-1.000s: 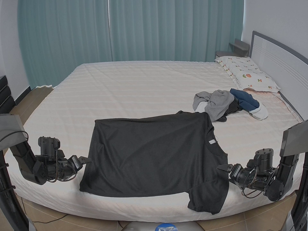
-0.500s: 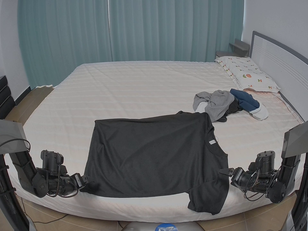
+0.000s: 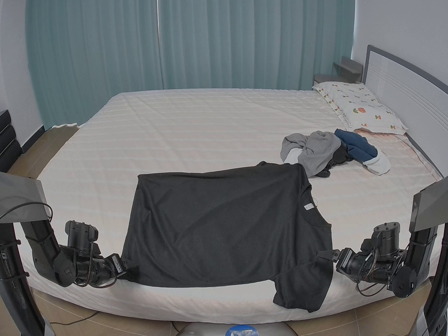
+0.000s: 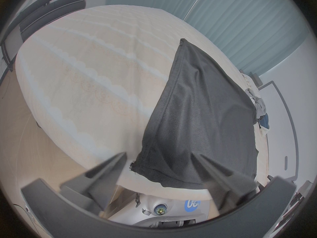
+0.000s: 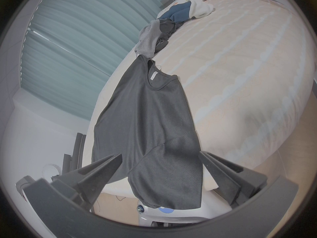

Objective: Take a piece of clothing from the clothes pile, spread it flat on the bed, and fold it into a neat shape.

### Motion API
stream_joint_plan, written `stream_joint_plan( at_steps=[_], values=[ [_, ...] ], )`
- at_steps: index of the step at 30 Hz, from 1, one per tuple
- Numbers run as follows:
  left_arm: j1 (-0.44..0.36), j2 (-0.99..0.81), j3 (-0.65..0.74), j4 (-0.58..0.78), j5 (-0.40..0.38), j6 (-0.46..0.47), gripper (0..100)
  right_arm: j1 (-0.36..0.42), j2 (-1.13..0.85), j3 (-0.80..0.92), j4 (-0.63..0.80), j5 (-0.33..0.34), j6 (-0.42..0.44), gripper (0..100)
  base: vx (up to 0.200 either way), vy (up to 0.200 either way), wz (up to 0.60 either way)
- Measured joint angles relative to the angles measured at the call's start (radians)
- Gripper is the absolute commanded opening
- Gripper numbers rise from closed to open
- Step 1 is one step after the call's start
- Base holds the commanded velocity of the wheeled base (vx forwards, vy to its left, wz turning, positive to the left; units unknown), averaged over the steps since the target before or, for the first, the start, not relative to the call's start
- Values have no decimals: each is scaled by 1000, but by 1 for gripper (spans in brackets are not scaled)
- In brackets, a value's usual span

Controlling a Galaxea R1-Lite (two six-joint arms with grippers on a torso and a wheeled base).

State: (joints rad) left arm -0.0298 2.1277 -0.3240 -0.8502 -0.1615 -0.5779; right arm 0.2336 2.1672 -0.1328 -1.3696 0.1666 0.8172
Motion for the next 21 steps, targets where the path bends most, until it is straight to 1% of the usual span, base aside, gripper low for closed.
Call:
stream_joint_plan(
  at_steps=[5, 13, 21],
  values=[
    [-7, 10, 0, 0, 15, -2, 0, 0, 0, 20, 0, 0, -49, 100, 0, 0, 0],
    [-8, -9, 30, 1, 93, 14, 0, 1, 8, 68, 5, 4, -149, 100, 0, 0, 0],
    [-3, -49, 49, 9, 108, 33, 0, 17, 43, 81, -2, 12, -159, 100, 0, 0, 0]
  ],
)
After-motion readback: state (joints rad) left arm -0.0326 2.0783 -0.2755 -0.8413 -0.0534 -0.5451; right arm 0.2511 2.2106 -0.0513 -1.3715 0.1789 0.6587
